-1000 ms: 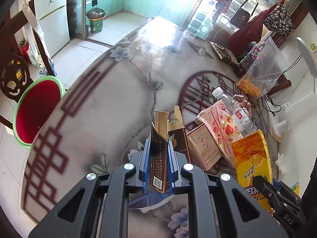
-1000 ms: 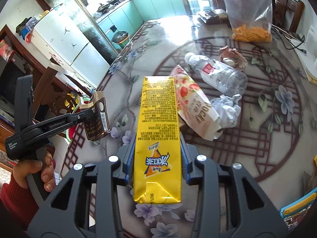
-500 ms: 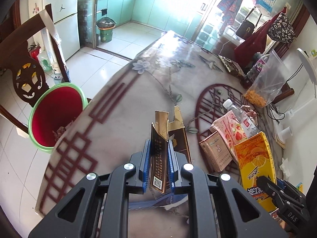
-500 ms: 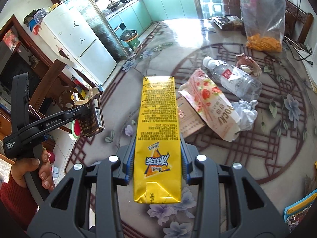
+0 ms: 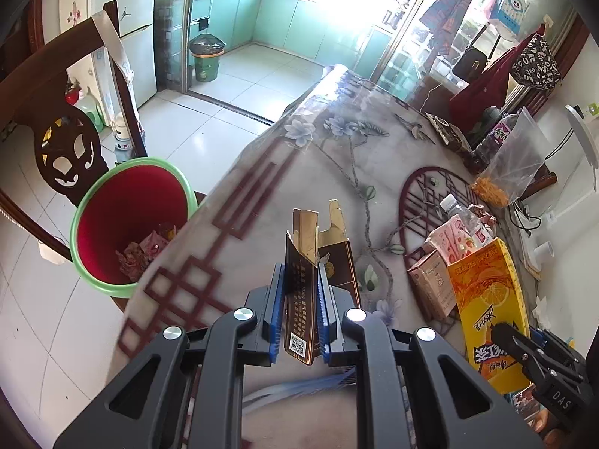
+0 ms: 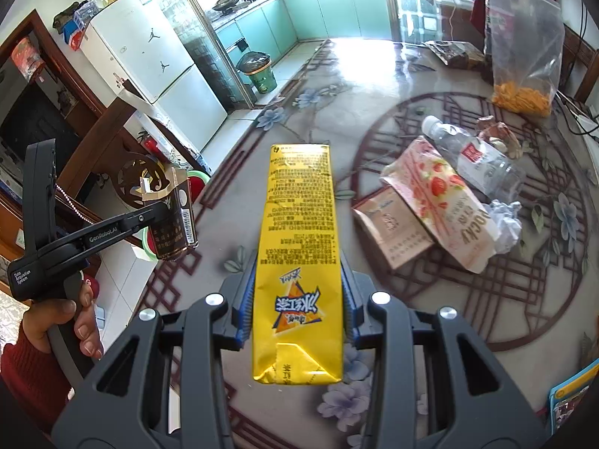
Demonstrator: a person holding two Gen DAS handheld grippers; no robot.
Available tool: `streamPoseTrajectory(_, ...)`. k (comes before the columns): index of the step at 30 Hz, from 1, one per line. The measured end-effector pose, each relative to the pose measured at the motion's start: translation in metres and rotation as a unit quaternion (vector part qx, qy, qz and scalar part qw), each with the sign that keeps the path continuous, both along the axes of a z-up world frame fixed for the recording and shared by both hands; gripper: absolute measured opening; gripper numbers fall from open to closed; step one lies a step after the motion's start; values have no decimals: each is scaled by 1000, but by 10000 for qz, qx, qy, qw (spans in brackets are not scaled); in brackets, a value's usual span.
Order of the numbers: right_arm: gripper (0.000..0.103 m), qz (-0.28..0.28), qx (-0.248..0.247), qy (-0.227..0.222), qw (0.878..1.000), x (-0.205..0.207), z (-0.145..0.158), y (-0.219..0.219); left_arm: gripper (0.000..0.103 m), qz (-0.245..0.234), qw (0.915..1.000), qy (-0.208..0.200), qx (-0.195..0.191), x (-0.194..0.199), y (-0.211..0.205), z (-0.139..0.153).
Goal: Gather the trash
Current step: 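Carry the cigarette pack with the left gripper over the red bin while the right carries the yellow box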
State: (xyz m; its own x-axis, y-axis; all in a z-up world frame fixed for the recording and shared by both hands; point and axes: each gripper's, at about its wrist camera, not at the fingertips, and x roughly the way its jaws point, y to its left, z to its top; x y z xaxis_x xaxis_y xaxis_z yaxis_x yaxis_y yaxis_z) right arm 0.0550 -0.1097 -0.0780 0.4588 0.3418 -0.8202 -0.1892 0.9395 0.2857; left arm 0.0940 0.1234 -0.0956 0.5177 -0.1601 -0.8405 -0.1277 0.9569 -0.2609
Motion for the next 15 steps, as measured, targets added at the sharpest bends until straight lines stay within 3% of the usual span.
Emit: streamPoseTrajectory(15,37,-174,-235,-45,9996,8,2,67,13,-115,9999,103,61,3,84,-9)
